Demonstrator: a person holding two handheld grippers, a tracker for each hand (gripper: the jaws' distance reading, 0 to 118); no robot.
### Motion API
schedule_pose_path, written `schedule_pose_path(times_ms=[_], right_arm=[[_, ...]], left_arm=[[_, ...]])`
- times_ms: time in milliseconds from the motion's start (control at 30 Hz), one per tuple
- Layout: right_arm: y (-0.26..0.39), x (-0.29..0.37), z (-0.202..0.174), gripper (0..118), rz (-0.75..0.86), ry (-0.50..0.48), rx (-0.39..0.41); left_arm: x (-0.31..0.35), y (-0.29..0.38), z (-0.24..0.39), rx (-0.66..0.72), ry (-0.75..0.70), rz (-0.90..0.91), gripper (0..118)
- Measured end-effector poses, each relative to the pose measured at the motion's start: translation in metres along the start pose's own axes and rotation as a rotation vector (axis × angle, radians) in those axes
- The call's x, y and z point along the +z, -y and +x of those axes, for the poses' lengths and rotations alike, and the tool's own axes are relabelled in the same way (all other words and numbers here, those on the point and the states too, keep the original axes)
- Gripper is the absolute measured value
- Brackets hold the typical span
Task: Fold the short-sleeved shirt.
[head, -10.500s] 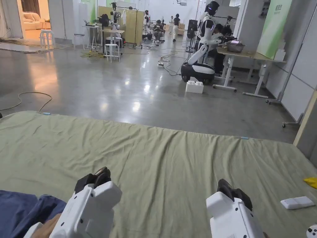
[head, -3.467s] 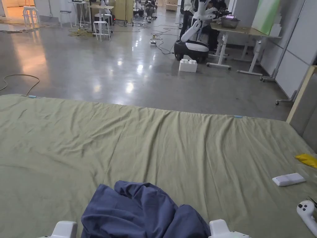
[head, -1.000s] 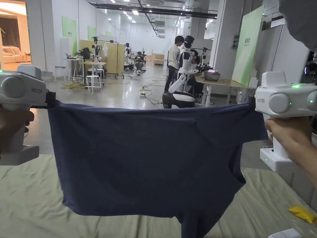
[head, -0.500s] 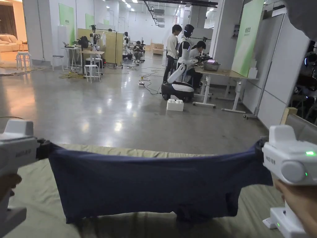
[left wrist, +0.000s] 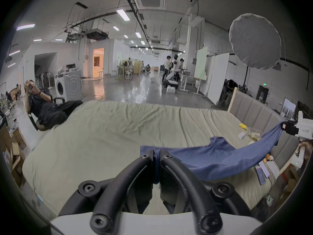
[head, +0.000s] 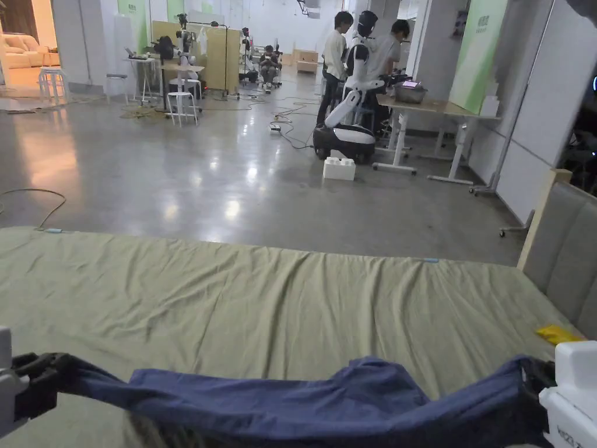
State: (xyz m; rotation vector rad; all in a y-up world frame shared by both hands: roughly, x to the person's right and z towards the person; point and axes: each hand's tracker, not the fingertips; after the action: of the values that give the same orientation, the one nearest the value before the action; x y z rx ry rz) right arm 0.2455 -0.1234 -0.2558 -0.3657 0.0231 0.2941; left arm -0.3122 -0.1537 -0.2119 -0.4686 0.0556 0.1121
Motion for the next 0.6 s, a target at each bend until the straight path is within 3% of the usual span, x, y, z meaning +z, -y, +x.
schedule_pose_path(times_ms=[200, 333, 367, 467, 600], right_arm=[[0.062, 0.014, -0.023, 4, -0.162, -0.053, 0.022], [0.107, 0.009, -0.036, 4, -0.27, -0.075, 0.005], [0.123, 0.004, -0.041, 4, -0.344, -0.113, -0.034], [0.158, -0.006, -0.054, 4, -0.408, -0.116, -0.008], [0.198, -0.02, -0.07, 4, -0.486, -0.112, -0.031]], left_arm=[[0.014, 0.068, -0.011, 0.043, -0.028, -0.136, 7], [0.009, 0.116, -0.018, 0.061, -0.047, -0.26, 7], [0.005, 0.131, -0.019, 0.064, -0.046, -0.305, 7], [-0.015, 0.172, -0.026, 0.079, -0.046, -0.39, 7], [-0.012, 0.173, -0.027, 0.083, -0.095, -0.457, 7]])
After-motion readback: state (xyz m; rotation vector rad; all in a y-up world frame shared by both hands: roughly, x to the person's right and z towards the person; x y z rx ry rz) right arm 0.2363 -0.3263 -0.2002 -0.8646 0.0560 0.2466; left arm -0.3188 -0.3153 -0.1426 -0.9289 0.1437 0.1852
